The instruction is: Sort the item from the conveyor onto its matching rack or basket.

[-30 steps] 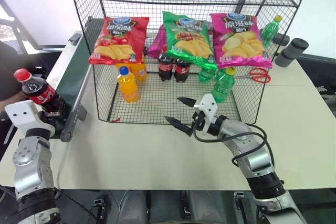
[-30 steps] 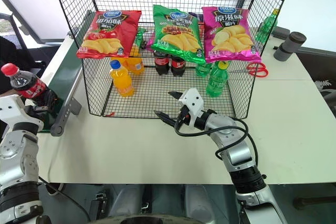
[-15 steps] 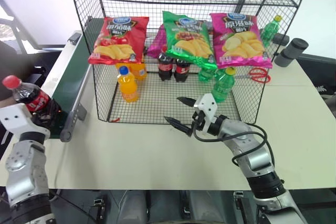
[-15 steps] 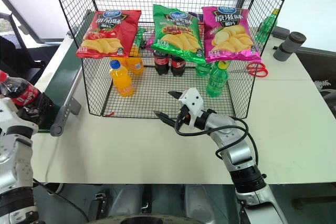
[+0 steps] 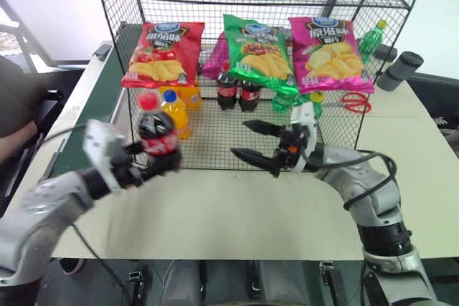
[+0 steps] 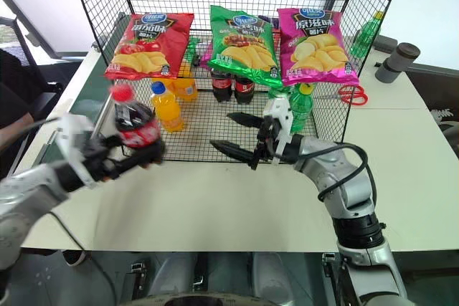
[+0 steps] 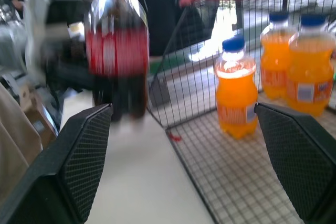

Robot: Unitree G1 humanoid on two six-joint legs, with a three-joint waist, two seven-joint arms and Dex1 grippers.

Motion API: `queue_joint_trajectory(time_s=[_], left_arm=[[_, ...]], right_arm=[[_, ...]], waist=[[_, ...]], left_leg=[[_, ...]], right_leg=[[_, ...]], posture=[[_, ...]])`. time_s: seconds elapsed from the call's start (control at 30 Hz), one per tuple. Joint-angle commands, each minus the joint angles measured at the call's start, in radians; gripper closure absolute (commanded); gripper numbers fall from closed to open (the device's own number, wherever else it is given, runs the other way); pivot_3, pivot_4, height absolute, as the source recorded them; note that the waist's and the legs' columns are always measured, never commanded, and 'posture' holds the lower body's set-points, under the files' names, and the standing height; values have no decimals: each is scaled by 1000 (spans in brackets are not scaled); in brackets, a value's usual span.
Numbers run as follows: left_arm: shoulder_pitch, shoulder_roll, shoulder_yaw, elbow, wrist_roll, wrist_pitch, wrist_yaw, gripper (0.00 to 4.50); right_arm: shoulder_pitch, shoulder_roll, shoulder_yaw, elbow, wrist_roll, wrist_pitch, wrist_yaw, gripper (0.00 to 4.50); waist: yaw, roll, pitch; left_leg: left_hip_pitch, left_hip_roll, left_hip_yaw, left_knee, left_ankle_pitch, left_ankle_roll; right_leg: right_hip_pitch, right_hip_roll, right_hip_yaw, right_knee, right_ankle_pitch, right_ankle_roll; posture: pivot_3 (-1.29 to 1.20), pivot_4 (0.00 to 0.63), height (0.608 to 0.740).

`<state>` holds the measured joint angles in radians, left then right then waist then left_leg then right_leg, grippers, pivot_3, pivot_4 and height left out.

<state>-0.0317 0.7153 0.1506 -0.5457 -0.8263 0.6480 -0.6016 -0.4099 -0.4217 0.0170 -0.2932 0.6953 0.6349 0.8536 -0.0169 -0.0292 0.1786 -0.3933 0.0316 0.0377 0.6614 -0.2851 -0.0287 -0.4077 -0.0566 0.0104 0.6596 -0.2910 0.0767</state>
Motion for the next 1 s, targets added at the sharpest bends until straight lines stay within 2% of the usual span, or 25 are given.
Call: queue_joint_trajectory(time_s=[0.03,0.2,0.4,1.0], left_arm=[[-81,-54,-117,34,93,-64,-42,1625],[-191,-147,-229,144,175,-105,-99,1625],[-267,-210,-284,205,215,-122,-175,1625],[-294,-244,-281,147,221,-108,-206,1625]], right_arm=[[-17,-7,-11,-78,79,71,-15,0],[4,4,7,-122,94,109,-63,0],[34,13,48,-148,72,117,-97,0],[36,44,84,-89,78,177,-126,0]], waist=[[2,0,0],[3,0,0],[2,0,0],[3,0,0]], left_leg=[[0,0,0,0,0,0],[-1,0,0,0,0,0],[-2,1,0,2,0,1],[-2,3,0,3,0,1]], right_leg=[[0,1,0,0,1,1],[0,2,0,0,2,3],[0,6,1,0,2,3],[-1,10,2,2,2,4]], posture=[[0,150,734],[0,150,734],[0,150,734],[0,150,734]])
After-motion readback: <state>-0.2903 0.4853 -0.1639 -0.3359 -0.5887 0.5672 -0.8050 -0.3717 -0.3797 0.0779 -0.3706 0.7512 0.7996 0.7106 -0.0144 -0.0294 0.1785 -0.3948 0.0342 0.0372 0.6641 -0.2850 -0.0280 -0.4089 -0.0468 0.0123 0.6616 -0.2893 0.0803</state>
